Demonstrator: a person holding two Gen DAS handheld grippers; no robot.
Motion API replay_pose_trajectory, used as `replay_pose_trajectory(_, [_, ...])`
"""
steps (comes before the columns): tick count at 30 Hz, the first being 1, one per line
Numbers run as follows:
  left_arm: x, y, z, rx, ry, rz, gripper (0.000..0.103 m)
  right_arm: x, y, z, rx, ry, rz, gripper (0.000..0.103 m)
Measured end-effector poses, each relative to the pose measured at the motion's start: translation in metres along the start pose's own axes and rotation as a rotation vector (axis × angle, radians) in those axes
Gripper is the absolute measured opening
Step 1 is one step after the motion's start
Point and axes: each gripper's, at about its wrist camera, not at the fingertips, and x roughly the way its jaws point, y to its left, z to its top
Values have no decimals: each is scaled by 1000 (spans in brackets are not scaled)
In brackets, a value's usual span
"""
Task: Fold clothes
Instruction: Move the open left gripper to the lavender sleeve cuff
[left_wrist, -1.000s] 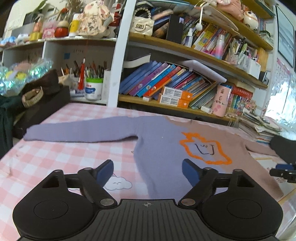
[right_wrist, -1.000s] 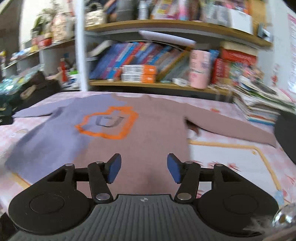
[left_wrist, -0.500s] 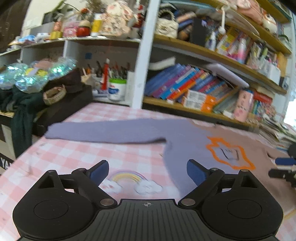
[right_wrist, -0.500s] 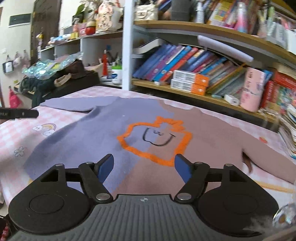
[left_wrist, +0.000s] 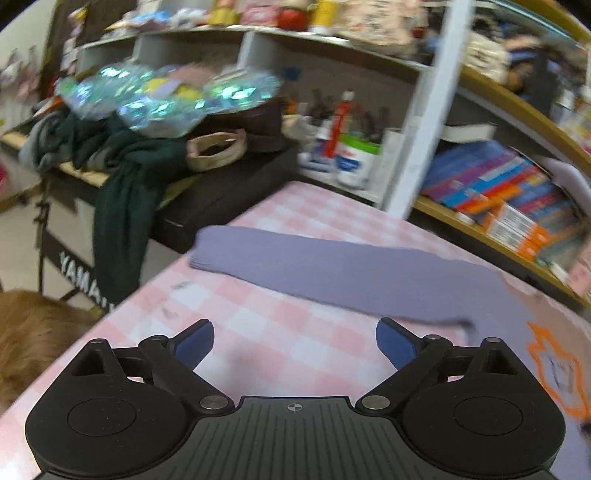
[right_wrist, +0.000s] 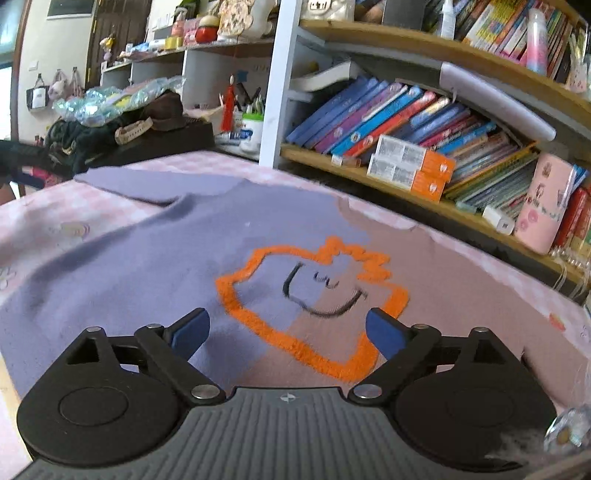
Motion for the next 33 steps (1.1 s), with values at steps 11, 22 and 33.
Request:
replay_pose_trajectory(11, [60,14,41,-41,21,116,96,5,-8,-7,51,33,34,100])
replay_pose_trajectory(22, [78,32,44,-204,45,81,92,6,-12,-8,71,36,60,103])
replay_pose_trajectory(33, [90,30,45,-359,34,-57,70,10,-16,-7,90,51,80,103])
